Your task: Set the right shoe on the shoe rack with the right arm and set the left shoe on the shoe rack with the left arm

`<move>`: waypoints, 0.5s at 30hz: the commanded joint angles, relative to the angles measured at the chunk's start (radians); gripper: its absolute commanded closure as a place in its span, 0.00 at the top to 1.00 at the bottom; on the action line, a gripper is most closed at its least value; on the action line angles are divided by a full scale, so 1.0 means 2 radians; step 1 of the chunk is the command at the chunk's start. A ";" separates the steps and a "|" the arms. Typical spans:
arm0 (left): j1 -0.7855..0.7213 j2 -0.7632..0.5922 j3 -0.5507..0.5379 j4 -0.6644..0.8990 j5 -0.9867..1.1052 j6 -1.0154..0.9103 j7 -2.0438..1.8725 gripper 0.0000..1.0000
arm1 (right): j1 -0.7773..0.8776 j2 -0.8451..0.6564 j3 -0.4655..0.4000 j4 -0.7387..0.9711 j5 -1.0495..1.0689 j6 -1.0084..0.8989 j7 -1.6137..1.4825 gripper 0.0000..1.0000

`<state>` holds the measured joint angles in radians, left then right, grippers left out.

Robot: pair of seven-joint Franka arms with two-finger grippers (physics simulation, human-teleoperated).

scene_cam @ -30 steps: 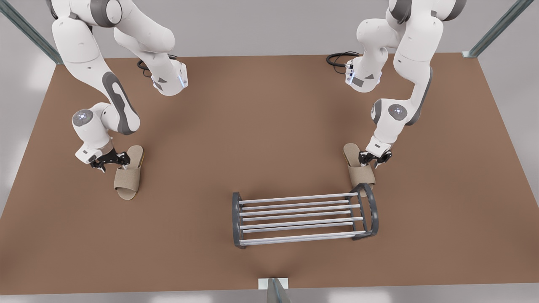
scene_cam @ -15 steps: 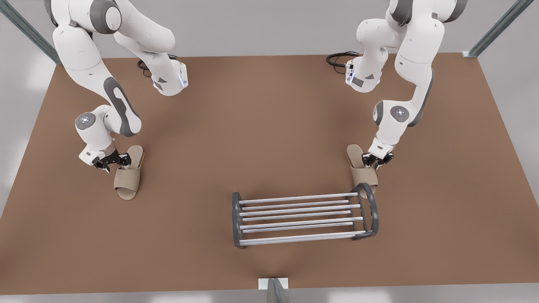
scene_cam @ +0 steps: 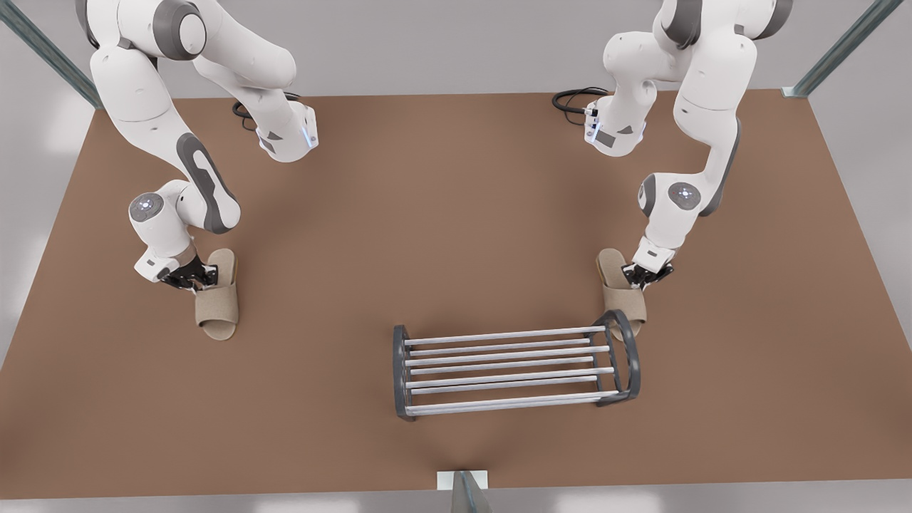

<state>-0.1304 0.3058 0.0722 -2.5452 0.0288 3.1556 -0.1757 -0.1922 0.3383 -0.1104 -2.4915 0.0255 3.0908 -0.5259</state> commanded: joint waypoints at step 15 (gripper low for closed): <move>-0.003 -0.074 0.021 0.031 0.035 -0.120 0.079 0.21 | 0.000 -0.021 0.000 -0.001 0.000 -0.017 -0.005 0.21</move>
<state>-0.1377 0.1709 0.1133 -2.4915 0.0915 3.0518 -0.1430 -0.1918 0.3006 -0.1102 -2.4932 0.0250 3.0758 -0.5268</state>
